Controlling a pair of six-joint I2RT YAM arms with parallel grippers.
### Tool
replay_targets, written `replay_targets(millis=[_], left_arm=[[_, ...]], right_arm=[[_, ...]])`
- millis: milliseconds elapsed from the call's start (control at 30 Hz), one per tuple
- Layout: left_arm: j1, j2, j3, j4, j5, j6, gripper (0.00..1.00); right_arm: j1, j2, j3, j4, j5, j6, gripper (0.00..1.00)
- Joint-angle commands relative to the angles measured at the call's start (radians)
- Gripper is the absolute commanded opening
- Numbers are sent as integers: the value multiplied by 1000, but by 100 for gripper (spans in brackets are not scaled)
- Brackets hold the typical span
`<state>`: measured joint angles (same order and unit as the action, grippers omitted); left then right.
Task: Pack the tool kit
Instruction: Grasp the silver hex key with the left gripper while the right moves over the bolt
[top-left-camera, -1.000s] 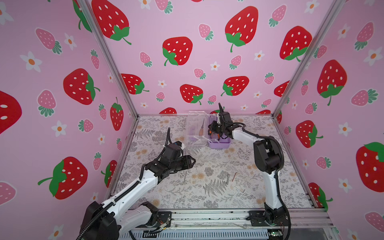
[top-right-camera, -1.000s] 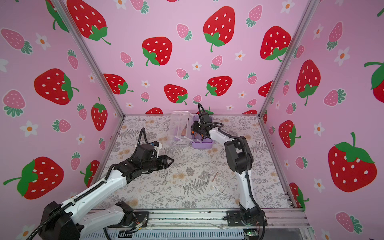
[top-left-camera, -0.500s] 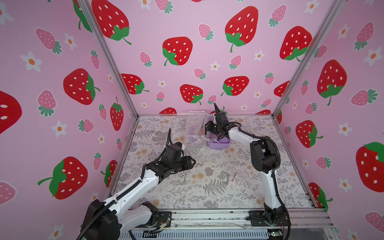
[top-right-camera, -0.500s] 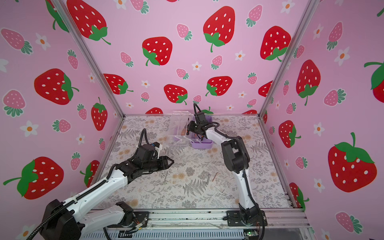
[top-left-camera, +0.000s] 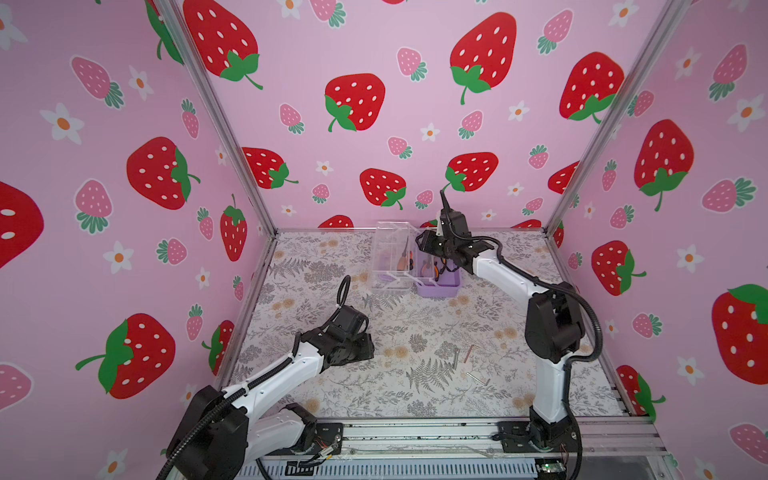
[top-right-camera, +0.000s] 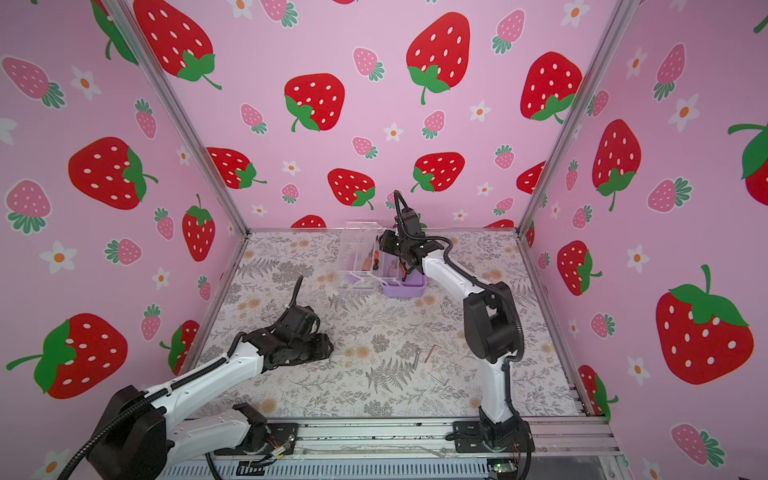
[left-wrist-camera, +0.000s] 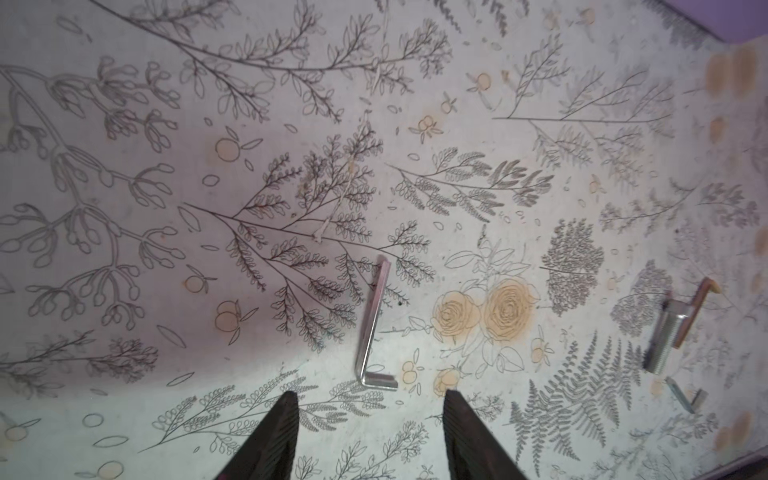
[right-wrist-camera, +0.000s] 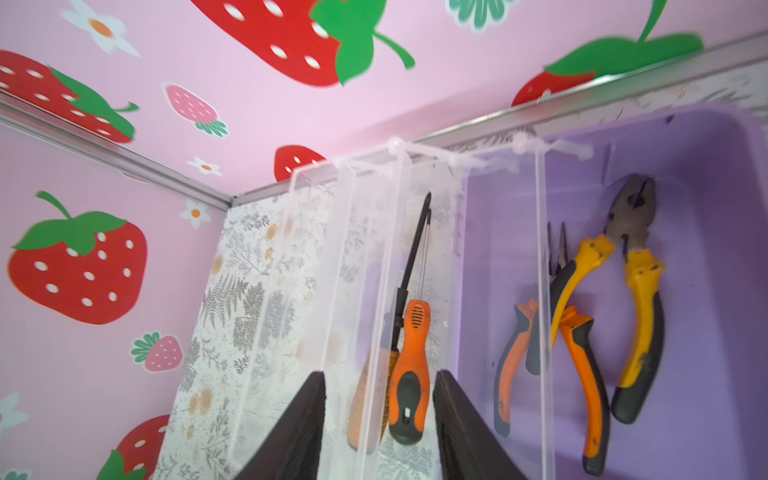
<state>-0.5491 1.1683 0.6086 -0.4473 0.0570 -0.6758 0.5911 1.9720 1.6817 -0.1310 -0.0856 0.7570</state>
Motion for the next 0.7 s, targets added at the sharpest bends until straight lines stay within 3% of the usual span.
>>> replay_targets(millis=[0, 200, 433, 667], left_arm=[[-17, 35, 6, -11, -56, 19, 55], [-54, 136, 56, -23, -96, 45, 47], [-79, 209, 86, -14, -108, 56, 45], [-100, 282, 130, -27, -119, 73, 31]], right_arm=[[3, -76, -54, 4, 44, -35, 46], [3, -207, -185, 35, 66, -56, 46], [14, -405, -428, 37, 120, -101, 45], [19, -599, -656, -30, 229, -135, 46]])
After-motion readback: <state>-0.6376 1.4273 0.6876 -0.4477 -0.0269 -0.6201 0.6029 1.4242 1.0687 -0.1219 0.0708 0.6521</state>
